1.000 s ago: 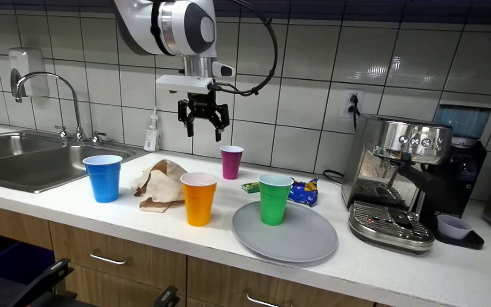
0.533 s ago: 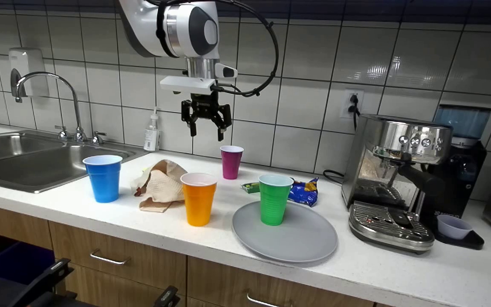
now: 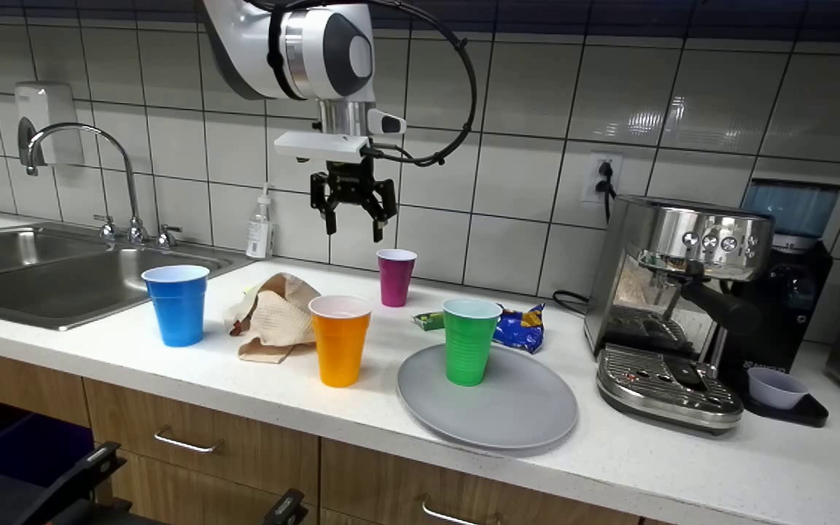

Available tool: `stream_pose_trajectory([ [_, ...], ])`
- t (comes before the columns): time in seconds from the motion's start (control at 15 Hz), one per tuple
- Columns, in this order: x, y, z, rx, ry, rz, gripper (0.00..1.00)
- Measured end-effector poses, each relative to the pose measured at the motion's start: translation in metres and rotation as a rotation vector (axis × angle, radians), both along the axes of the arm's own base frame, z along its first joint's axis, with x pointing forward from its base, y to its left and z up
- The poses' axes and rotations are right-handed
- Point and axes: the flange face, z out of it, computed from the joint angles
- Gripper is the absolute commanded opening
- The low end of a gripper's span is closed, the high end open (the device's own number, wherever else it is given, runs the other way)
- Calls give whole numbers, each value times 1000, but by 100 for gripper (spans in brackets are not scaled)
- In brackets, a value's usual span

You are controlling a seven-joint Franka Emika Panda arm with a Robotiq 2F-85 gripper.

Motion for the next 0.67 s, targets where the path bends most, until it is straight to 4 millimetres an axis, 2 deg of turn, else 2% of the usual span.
stream_pose_trajectory([
  [0.33,4,-1,-5,-33,-25,23,100],
  [0.67,19,0,-15,-34,-35,28,100],
])
